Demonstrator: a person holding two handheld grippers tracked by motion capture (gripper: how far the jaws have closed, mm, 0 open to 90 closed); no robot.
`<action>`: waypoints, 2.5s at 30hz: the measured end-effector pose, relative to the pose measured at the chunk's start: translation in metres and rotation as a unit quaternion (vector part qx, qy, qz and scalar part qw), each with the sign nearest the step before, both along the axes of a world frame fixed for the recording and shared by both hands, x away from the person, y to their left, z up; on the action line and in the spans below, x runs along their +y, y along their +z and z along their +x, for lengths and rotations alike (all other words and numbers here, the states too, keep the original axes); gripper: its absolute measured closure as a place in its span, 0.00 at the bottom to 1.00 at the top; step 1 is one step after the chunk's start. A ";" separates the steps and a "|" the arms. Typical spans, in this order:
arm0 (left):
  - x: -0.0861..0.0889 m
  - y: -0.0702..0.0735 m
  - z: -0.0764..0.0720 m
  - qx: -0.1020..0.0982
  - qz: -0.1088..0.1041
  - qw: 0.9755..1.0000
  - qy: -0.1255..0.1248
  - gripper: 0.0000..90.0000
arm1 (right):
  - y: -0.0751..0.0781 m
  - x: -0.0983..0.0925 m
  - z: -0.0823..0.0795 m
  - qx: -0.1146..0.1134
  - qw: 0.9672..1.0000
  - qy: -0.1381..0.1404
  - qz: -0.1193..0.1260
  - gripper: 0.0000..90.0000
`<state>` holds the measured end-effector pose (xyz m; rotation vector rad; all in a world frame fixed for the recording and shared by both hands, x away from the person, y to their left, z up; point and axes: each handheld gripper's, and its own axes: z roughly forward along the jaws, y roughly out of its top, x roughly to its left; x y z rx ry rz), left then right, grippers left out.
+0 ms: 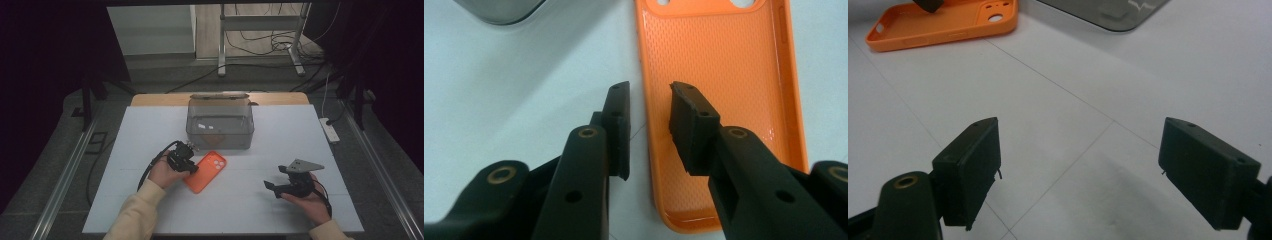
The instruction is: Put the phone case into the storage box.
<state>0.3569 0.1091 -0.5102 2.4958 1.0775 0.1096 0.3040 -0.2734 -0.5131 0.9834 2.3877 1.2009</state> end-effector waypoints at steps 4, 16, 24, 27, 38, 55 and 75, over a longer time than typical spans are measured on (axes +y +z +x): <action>0.000 0.000 0.000 0.003 -0.003 1.000 0.000 0.79 | 0.001 -0.001 0.000 -0.002 1.000 -0.003 0.003 0.19; -0.001 0.000 0.000 0.005 -0.004 1.000 -0.001 0.83 | 0.001 0.000 0.000 -0.001 1.000 -0.002 -0.001 0.19; -0.002 0.000 -0.001 0.001 0.000 1.000 -0.004 0.85 | 0.001 0.000 0.000 -0.002 1.000 -0.002 -0.002 0.19; -0.002 0.000 -0.002 0.000 0.000 1.000 -0.002 0.85 | 0.001 0.000 0.000 -0.002 1.000 -0.002 -0.002 0.19; -0.003 0.000 -0.003 -0.012 0.006 1.000 0.000 0.91 | 0.001 0.000 0.000 -0.002 1.000 -0.002 -0.002 0.19; -0.004 0.000 -0.004 -0.027 0.015 0.999 -0.006 0.96 | 0.001 0.000 0.000 -0.004 1.000 -0.003 0.002 0.19; -0.004 0.000 -0.004 -0.032 0.017 0.999 -0.004 0.98 | 0.002 0.000 -0.001 -0.004 1.000 -0.004 -0.002 0.19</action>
